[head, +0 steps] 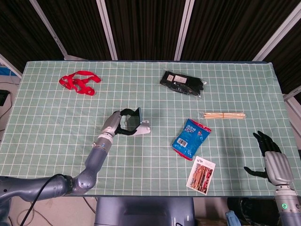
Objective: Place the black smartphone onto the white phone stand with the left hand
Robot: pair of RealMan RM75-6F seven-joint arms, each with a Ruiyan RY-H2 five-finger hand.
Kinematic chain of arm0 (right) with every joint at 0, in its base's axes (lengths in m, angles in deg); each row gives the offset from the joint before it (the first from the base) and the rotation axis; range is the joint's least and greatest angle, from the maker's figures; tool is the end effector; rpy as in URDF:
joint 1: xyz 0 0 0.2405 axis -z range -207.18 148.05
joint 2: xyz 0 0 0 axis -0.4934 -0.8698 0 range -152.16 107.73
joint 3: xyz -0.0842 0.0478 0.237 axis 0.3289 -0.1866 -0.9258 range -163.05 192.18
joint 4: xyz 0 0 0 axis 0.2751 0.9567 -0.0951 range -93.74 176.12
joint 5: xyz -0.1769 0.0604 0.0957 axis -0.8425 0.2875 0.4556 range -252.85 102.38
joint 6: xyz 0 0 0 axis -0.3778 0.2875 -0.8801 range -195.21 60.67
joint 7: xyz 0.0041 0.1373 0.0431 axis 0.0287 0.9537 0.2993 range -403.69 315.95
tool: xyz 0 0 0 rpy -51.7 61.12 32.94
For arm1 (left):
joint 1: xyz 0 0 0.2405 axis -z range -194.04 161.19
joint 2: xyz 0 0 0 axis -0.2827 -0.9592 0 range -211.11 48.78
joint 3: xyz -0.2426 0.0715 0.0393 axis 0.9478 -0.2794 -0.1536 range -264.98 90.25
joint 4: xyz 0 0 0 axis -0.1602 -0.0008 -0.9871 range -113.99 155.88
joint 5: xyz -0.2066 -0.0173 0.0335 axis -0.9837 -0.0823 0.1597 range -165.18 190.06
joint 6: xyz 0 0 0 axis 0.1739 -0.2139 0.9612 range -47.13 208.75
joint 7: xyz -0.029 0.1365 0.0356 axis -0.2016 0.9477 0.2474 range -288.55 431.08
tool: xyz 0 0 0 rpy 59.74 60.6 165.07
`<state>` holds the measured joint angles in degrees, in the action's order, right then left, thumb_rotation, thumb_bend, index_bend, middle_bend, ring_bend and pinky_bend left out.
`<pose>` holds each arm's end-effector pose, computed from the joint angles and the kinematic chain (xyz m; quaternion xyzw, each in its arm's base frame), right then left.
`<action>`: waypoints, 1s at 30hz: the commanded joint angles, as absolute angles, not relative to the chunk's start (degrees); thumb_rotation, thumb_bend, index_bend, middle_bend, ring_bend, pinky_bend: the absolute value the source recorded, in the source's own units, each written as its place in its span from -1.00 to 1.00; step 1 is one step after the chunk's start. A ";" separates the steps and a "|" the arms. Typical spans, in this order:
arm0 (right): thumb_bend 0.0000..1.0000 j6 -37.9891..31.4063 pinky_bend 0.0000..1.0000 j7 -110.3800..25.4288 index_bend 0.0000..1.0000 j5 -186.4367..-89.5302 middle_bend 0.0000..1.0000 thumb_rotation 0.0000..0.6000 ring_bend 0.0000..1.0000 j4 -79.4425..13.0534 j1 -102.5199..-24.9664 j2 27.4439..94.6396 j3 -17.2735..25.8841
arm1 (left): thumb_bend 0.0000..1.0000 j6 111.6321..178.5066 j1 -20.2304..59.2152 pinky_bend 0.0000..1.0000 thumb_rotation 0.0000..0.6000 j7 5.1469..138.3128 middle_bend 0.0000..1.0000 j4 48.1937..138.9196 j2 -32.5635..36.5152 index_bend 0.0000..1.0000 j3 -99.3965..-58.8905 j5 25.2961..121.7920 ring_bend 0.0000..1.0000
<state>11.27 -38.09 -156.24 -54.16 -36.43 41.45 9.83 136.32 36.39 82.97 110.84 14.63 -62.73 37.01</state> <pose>-0.3087 -0.1969 0.1502 0.5607 -0.4635 0.4047 0.5541 -0.0718 0.3697 -0.0394 -0.5133 -0.6773 -0.4225 0.3151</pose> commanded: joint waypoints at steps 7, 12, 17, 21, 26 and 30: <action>-0.80 11.24 -0.70 -38.06 -1.00 -156.19 -1.00 1.00 -1.00 -54.21 -36.43 41.42 9.82 | -0.26 135.87 36.45 -1.00 1.00 82.97 0.12 110.58 14.53 -0.04 -63.31 37.37 -0.71; -0.80 11.29 -0.70 -37.99 -1.00 -156.21 -1.00 1.00 -1.00 -54.21 -36.42 41.43 9.81 | -0.27 135.40 36.50 -1.00 1.00 82.93 -0.15 110.71 14.31 -0.26 -63.56 37.46 -0.79; -0.80 11.26 -0.70 -37.93 -1.00 -156.18 -1.00 1.00 -1.00 -54.22 -36.43 41.42 9.80 | -0.27 135.30 36.53 -1.00 1.00 82.71 -0.39 110.65 14.25 -0.39 -63.75 38.03 -0.87; -0.80 11.19 -0.70 -37.87 -1.00 -156.13 -1.00 1.00 -1.00 -54.24 -36.44 41.40 9.80 | -0.27 135.49 36.51 -1.00 1.00 82.62 -0.52 110.47 14.31 -0.46 -63.94 38.45 -0.92; -0.80 11.16 -0.71 -37.84 -1.00 -156.12 -1.00 1.00 -1.00 -54.26 -36.45 41.38 9.80 | -0.28 135.55 36.46 -1.00 1.00 82.53 -0.66 110.38 14.29 -0.57 -64.14 38.81 -0.97; -0.80 11.21 -0.70 -37.79 -1.00 -156.15 -1.00 1.00 -1.00 -54.26 -36.45 41.39 9.79 | -0.30 135.48 36.46 -1.00 1.00 82.62 -0.81 110.37 14.21 -0.69 -64.39 39.02 -1.00</action>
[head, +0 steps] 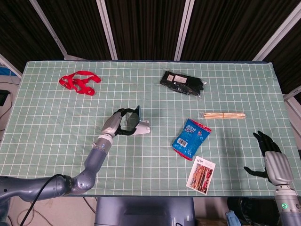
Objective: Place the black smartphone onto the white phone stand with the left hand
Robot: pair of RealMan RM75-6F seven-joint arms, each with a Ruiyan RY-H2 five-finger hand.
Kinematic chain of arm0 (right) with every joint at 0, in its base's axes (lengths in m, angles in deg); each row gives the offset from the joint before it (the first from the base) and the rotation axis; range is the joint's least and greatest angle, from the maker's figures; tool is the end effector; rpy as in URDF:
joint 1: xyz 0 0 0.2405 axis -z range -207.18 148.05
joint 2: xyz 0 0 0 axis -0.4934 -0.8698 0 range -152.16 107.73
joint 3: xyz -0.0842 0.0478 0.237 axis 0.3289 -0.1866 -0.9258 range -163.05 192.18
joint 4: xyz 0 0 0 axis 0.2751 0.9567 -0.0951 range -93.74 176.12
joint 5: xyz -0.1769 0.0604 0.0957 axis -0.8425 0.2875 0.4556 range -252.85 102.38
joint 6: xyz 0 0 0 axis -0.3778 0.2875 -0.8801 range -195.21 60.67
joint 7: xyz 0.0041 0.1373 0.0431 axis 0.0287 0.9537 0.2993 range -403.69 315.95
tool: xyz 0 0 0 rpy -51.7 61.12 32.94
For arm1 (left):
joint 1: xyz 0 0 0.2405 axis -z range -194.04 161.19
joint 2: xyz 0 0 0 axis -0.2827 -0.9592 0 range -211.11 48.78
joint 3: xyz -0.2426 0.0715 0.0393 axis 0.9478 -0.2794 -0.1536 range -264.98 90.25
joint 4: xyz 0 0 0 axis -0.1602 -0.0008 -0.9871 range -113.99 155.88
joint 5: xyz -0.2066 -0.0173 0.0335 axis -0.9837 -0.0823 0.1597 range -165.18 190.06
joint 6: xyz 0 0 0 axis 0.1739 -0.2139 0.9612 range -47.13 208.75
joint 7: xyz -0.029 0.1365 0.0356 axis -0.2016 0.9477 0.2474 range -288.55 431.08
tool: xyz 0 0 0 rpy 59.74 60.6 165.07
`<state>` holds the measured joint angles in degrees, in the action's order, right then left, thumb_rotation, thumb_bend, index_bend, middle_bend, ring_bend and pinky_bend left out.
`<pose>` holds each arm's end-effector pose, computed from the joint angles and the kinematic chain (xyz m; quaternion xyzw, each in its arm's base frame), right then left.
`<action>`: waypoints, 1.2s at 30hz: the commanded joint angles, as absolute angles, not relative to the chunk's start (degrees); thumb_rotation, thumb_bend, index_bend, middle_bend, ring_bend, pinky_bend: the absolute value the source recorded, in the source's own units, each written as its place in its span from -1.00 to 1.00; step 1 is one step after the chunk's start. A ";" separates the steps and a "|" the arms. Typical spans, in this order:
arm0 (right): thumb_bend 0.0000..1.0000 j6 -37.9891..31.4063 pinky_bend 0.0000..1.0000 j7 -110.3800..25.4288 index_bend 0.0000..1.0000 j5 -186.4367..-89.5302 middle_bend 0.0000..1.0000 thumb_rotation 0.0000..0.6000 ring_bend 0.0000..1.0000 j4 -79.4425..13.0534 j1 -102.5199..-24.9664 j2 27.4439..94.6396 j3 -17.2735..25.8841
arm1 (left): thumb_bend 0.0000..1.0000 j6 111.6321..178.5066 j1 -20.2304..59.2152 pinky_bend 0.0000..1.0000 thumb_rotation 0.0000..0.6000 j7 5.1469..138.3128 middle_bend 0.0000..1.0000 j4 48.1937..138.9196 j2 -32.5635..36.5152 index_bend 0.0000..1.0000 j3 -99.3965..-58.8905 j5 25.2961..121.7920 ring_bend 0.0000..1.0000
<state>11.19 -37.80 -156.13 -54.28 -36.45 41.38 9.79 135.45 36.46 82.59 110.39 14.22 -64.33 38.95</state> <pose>-0.3086 -0.1971 0.1504 0.5590 -0.4657 0.4060 0.5530 -0.0749 0.3684 -0.0411 -0.5320 -0.6651 -0.4184 0.3155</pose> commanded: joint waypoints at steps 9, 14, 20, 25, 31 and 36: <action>-0.80 11.15 -0.70 -37.71 -1.00 -156.08 -1.00 1.00 -1.00 -54.31 -36.44 41.38 9.78 | -0.42 134.74 36.56 -1.00 1.00 83.15 -1.00 110.69 13.64 -0.90 -65.06 38.88 -1.00; -0.80 11.19 -0.70 -37.69 -1.00 -156.13 -1.00 1.00 -1.00 -54.32 -36.43 41.37 9.79 | -0.56 134.60 36.55 -1.00 1.00 83.32 -1.00 111.16 13.22 -1.00 -65.37 38.99 -1.00; -0.80 11.21 -0.71 -37.66 -1.00 -156.20 -1.00 1.00 -1.00 -54.27 -36.42 41.36 9.82 | -0.76 135.42 36.03 -1.00 1.00 83.39 -1.00 112.56 12.34 -1.00 -65.88 40.15 -1.00; -0.80 11.30 -0.70 -37.55 -1.00 -156.31 -1.00 1.00 -1.00 -54.29 -36.39 41.34 9.84 | -0.88 136.49 34.82 -1.00 1.00 83.71 -1.00 114.98 10.45 -1.00 -67.17 42.55 -1.00; -0.80 11.56 -0.70 -37.54 -1.00 -156.62 -1.00 1.00 -1.00 -54.18 -36.31 41.37 9.92 | -0.87 141.09 31.30 -1.00 1.00 84.00 -1.00 120.12 6.33 -1.00 -69.66 48.79 -1.00; -0.80 11.57 -0.71 -37.56 -1.00 -156.93 -1.00 1.00 -1.00 -54.19 -36.33 41.37 10.05 | -0.88 149.66 25.81 -1.00 1.00 86.10 -1.00 124.40 0.99 -1.00 -75.64 61.63 -1.00</action>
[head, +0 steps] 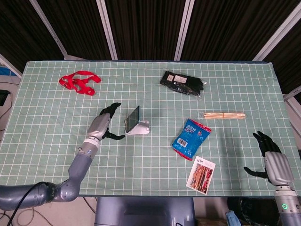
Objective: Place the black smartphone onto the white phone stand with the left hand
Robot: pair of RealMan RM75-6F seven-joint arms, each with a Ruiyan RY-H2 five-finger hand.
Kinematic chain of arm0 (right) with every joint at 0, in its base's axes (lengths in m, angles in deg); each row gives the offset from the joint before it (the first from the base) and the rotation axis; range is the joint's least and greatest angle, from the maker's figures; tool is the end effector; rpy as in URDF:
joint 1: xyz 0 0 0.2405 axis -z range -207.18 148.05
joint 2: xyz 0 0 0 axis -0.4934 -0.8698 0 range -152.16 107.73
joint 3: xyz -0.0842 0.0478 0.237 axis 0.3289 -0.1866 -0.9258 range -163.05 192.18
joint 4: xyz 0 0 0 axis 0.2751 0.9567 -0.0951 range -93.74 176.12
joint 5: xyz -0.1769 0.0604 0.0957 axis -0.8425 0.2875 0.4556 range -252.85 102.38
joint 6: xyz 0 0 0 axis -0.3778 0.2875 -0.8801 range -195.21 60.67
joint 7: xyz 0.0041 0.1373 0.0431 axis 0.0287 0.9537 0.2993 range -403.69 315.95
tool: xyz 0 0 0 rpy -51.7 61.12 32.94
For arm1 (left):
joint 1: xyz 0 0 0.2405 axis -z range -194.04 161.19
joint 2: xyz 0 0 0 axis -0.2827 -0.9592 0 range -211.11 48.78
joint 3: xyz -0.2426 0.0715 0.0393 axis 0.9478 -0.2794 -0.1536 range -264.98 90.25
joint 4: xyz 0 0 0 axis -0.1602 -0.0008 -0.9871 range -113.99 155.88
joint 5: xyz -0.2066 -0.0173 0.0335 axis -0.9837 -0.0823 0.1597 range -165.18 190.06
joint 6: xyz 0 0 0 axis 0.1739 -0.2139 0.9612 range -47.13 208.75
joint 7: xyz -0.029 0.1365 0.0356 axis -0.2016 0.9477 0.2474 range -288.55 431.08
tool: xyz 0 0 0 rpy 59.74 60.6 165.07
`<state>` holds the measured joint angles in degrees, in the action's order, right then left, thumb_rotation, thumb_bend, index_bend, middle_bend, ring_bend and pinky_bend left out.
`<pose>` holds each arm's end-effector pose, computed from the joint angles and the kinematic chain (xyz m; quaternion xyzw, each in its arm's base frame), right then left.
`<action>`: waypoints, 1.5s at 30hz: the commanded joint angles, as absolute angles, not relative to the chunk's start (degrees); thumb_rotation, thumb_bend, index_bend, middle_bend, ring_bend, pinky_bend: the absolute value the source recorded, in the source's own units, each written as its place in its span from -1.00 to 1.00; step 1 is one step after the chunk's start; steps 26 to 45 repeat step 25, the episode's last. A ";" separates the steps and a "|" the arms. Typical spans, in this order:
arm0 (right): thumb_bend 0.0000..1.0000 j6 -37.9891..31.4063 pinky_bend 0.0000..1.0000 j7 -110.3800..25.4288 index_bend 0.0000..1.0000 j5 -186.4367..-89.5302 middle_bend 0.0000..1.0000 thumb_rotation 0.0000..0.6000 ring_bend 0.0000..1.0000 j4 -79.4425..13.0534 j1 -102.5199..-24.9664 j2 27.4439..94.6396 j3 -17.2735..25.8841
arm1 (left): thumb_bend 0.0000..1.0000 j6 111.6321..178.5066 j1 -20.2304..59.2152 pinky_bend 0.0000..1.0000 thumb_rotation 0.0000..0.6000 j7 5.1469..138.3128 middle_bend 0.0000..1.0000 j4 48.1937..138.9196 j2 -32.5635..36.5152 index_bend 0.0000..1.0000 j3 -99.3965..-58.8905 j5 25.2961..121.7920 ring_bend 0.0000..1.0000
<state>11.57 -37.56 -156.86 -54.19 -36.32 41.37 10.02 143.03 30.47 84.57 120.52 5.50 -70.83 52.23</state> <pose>-0.3078 -0.1957 0.1503 0.5615 -0.4633 0.4085 0.5506 -0.1020 0.3438 0.0043 -0.5892 -0.5737 -0.4364 0.3651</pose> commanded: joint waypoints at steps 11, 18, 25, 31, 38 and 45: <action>-0.80 11.98 -0.70 -37.81 -1.00 -157.47 -1.00 1.00 -1.00 -53.95 -36.24 41.38 10.20 | -0.88 166.25 12.37 -1.00 1.00 94.95 -1.00 125.84 -9.16 -1.00 -91.98 84.39 -1.00; -0.80 11.99 -0.71 -38.26 -1.00 -157.48 -1.00 1.00 -1.00 -54.01 -36.27 41.56 10.23 | -0.88 174.06 3.40 -1.00 1.00 93.33 -1.00 120.83 -10.42 -1.00 -97.19 91.04 -1.00; -0.80 12.20 -0.70 -38.53 -1.00 -157.36 -1.00 1.00 -1.00 -54.23 -36.14 41.59 10.22 | -0.88 177.64 -3.31 -1.00 1.00 87.63 -1.00 113.90 -9.87 -1.00 -98.25 92.76 -1.00; -0.80 12.20 -0.70 -38.53 -1.00 -157.36 -1.00 1.00 -1.00 -54.23 -36.14 41.59 10.22 | -0.88 177.64 -3.31 -1.00 1.00 87.63 -1.00 113.90 -9.87 -1.00 -98.25 92.76 -1.00; -0.80 12.20 -0.70 -38.53 -1.00 -157.36 -1.00 1.00 -1.00 -54.23 -36.14 41.59 10.22 | -0.88 177.64 -3.31 -1.00 1.00 87.63 -1.00 113.90 -9.87 -1.00 -98.25 92.76 -1.00; -0.80 12.20 -0.70 -38.53 -1.00 -157.36 -1.00 1.00 -1.00 -54.23 -36.14 41.59 10.22 | -0.88 177.64 -3.31 -1.00 1.00 87.63 -1.00 113.90 -9.87 -1.00 -98.25 92.76 -1.00</action>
